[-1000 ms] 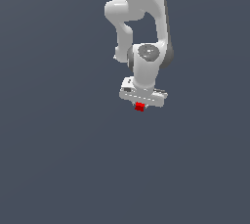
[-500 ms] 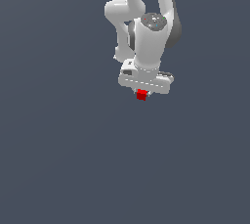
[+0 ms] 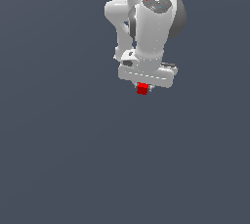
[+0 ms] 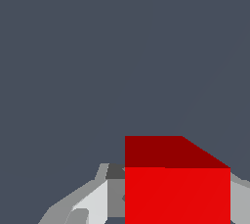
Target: Lift up the red cube by 0.2 meters.
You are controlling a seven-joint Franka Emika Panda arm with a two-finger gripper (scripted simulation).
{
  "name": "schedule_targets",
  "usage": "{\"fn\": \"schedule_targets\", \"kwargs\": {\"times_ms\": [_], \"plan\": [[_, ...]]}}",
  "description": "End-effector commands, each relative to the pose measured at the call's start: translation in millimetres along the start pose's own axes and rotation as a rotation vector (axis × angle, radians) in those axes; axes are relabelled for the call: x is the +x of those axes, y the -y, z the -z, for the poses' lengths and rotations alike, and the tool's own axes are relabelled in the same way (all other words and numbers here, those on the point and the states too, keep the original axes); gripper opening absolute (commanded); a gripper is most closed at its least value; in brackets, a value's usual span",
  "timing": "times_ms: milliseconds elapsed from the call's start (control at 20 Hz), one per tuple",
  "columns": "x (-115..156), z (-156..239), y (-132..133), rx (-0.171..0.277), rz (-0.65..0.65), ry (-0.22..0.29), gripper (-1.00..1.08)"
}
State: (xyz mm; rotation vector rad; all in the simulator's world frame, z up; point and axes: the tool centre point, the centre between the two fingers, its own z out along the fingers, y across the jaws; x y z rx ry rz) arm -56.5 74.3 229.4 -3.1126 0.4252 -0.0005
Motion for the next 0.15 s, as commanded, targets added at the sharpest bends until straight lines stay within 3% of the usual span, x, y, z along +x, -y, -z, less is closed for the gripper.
{"fn": "schedule_targets", "kwargs": {"times_ms": [0, 100], "plan": [[0.4, 1.4, 0.2, 0.000, 0.000, 0.001, -1.00], [0.7, 0.4, 0.3, 0.000, 0.000, 0.001, -1.00]]}}
